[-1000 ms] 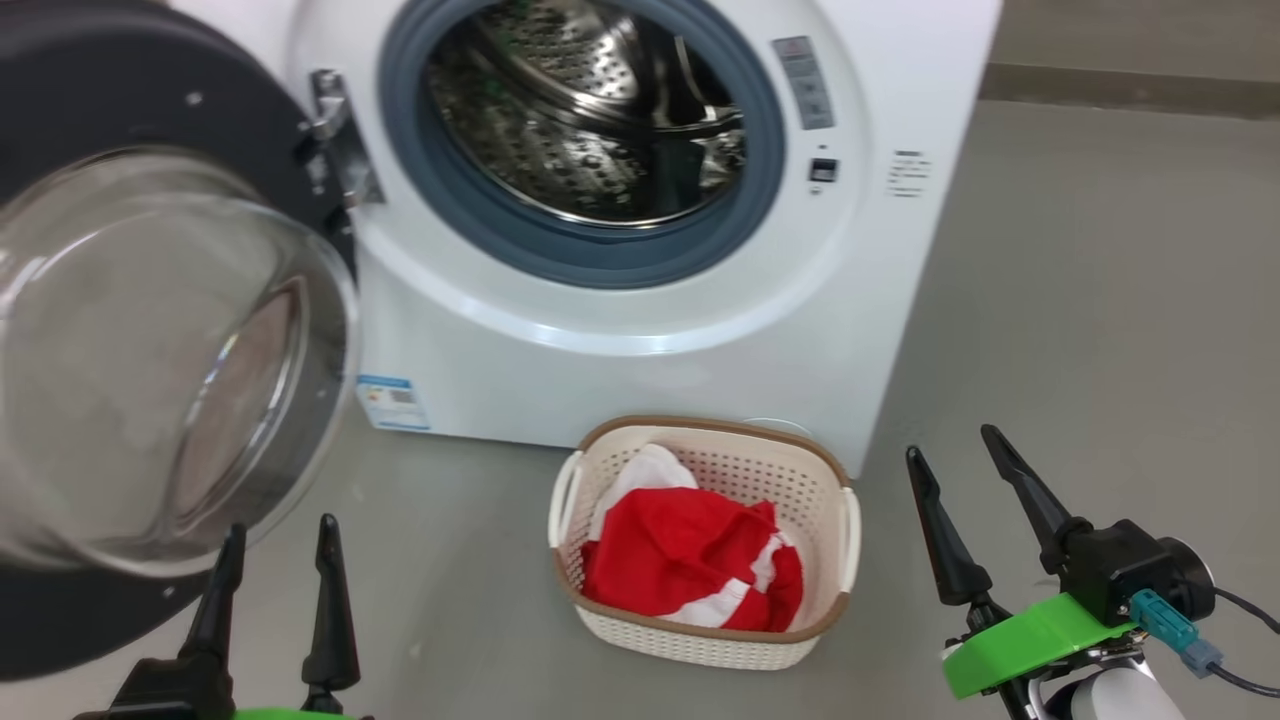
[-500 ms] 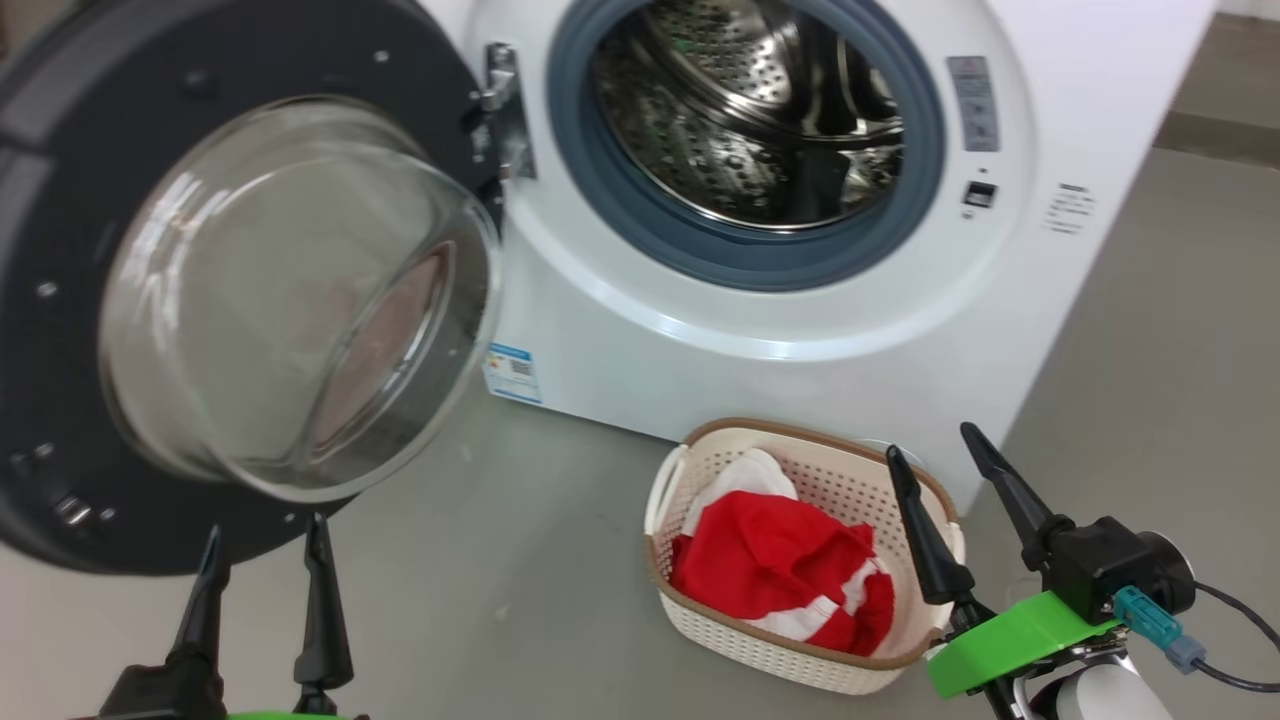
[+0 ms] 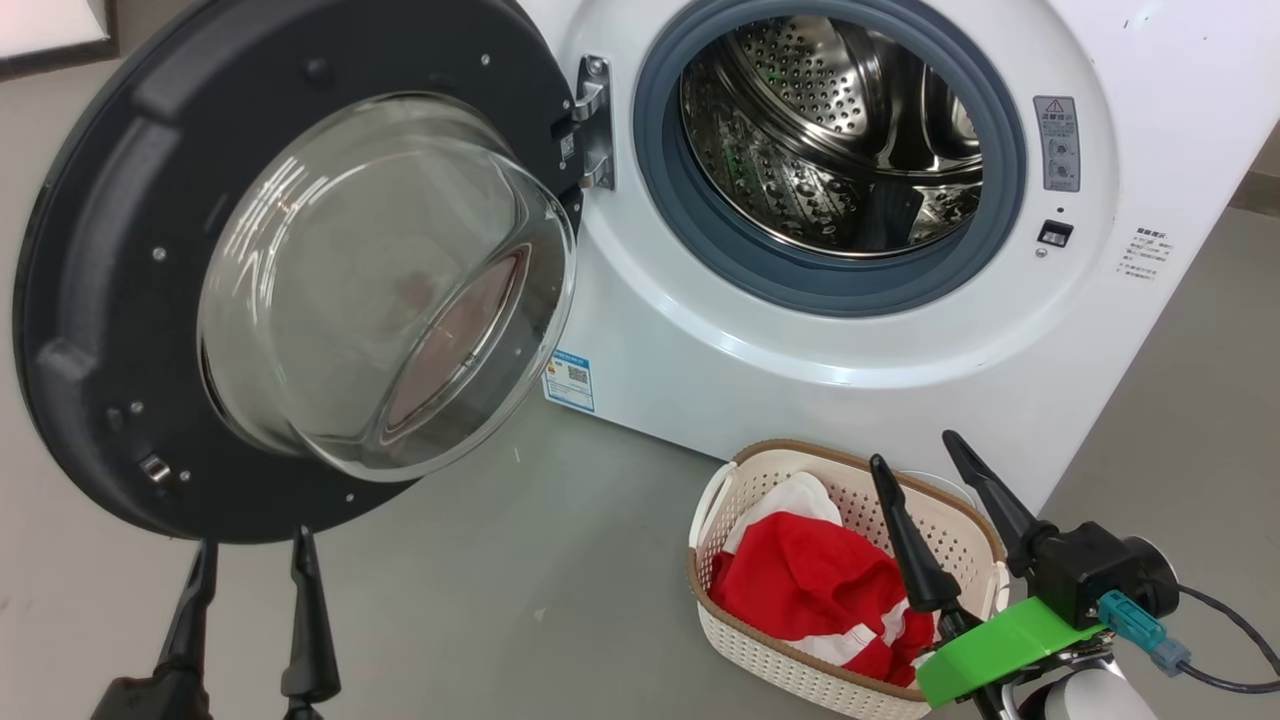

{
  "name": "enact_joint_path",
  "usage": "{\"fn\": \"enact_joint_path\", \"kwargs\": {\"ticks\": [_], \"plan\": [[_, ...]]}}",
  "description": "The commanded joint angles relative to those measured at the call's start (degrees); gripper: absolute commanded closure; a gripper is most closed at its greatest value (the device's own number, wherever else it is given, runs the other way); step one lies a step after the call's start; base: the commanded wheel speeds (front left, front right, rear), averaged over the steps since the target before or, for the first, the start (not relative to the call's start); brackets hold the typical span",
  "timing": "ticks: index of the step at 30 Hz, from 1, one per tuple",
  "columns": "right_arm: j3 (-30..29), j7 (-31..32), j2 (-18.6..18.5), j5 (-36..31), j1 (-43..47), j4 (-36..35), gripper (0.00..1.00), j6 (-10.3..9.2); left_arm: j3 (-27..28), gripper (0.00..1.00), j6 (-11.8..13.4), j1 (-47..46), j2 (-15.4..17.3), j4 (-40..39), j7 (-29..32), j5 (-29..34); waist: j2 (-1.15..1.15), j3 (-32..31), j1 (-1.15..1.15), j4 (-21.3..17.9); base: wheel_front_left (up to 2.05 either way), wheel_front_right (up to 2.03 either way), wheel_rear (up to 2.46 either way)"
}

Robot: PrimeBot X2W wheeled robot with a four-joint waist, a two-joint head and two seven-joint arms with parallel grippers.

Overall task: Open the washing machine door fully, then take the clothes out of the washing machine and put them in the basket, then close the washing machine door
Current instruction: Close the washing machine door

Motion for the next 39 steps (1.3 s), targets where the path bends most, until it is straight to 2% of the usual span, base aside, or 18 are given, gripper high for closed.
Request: {"fn": "enact_joint_path", "kwargs": {"ticks": [1, 2, 3, 4, 8, 17, 22, 25, 26, 32, 39], "plan": [[1.4, -0.4, -0.2, 1.0, -2.1, -1.2, 0.00, 0.36, 2.1, 0.00, 0.2, -1.4, 0.9, -2.0, -0.1, -0.3, 0.00, -0.1, 0.00, -0.1, 0.00, 0.00, 0.00], [1.4, -0.4, -0.2, 1.0, -2.0, -1.1, 0.00, 0.36, 2.1, 0.00, 0.2, -1.4, 1.0, -2.0, -0.1, -0.4, 0.00, -0.1, 0.00, -0.1, 0.00, 0.00, 0.00], [1.4, -0.4, -0.2, 1.0, -1.9, -1.1, 0.00, 0.36, 2.0, 0.54, 0.2, -1.4, 1.1, -2.0, -0.1, -0.5, 0.00, -0.2, 0.00, -0.2, 0.00, 0.00, 0.00], [1.3, -0.4, -0.2, 1.1, -1.8, -1.0, 0.00, 0.36, 1.9, 1.00, 0.0, -1.4, 1.2, -2.0, 0.0, -0.5, 0.00, -0.3, 0.00, -0.3, 0.00, 0.00, 0.00], [1.0, -0.4, -0.2, 1.2, -1.1, -1.0, 0.00, 0.36, 2.1, 1.00, -0.1, -1.9, 1.9, -1.9, -0.6, -0.4, 0.00, -0.6, 0.00, -0.6, 0.00, 0.00, 0.00], [-0.3, -0.4, -0.2, 0.6, -0.6, -1.1, 0.00, 0.36, 6.7, 1.00, 0.9, -8.3, 5.6, -3.3, -3.2, -0.4, 0.00, -0.4, 0.00, -1.3, 0.00, 0.00, 0.00], [-0.7, -0.4, -0.2, -0.3, -0.7, -0.7, 0.00, 0.36, 10.2, 1.00, -1.2, -15.8, 7.4, -0.1, -4.2, -5.2, 0.00, 0.0, 0.00, -1.6, 0.00, 0.00, 0.00], [-1.1, -0.4, -0.2, -0.9, -1.0, -0.6, 0.00, 0.36, 12.8, 1.00, -3.5, -21.8, 9.0, 5.1, -4.8, -9.1, 0.00, 0.5, 0.00, -1.8, 0.00, 0.00, 0.00], [-1.1, -0.4, -0.2, -0.9, -1.0, -0.6, 0.00, 0.36, 12.8, 1.00, -3.5, -21.8, 9.0, 5.1, -4.8, -9.1, 0.00, 0.5, 0.00, -1.8, 0.00, 0.00, 0.00], [-0.8, -0.4, -0.2, -1.5, -1.6, -0.3, 0.00, 0.36, 15.6, 1.00, -6.5, -33.5, 12.1, 17.8, -4.7, -14.2, 0.00, 0.9, 0.00, -2.5, 0.00, 0.00, 0.00], [-0.6, -0.1, -0.2, -2.4, -2.4, -0.3, 0.00, 0.36, 22.9, 1.00, -8.6, -47.3, 13.7, 36.2, 0.7, -27.3, 0.00, 2.1, 0.00, -3.7, 0.00, 0.00, 0.00]]}}
